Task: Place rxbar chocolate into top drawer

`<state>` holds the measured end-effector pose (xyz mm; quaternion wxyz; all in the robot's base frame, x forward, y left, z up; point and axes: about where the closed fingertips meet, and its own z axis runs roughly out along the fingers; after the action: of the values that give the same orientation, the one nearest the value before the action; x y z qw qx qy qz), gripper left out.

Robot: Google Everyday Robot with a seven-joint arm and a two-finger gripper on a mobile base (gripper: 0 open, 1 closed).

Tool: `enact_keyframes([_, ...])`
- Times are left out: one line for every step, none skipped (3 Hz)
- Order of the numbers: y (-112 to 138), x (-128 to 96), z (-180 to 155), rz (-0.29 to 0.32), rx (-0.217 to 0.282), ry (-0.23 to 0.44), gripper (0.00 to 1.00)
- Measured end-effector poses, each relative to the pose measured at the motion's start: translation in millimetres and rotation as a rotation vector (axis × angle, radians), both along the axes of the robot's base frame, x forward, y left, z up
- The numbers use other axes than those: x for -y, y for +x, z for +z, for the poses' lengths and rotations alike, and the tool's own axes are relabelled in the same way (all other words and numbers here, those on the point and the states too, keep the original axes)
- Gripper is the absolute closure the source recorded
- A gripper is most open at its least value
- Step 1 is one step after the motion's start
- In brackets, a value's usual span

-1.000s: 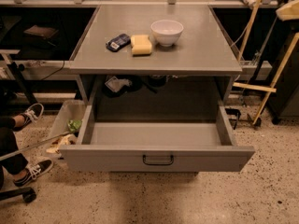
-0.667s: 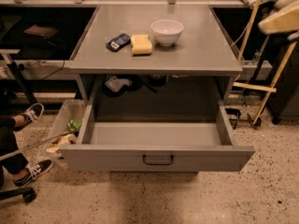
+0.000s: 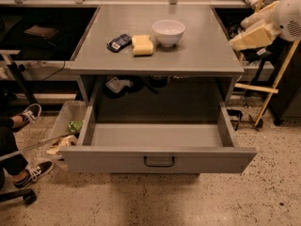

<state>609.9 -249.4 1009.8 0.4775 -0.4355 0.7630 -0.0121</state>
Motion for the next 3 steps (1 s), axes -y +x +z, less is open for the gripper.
enact_keyframes([-8.9,-48.2,-46.3,0.139,-0.048,0.056,1.0])
enact_keyframes([-22.4,-127.3,-110.4,0.365,-0.145,0.122,1.0])
enact_keyframes([-6.5,-191.3,-185.6,0.536,-0.236,0.14,1.0])
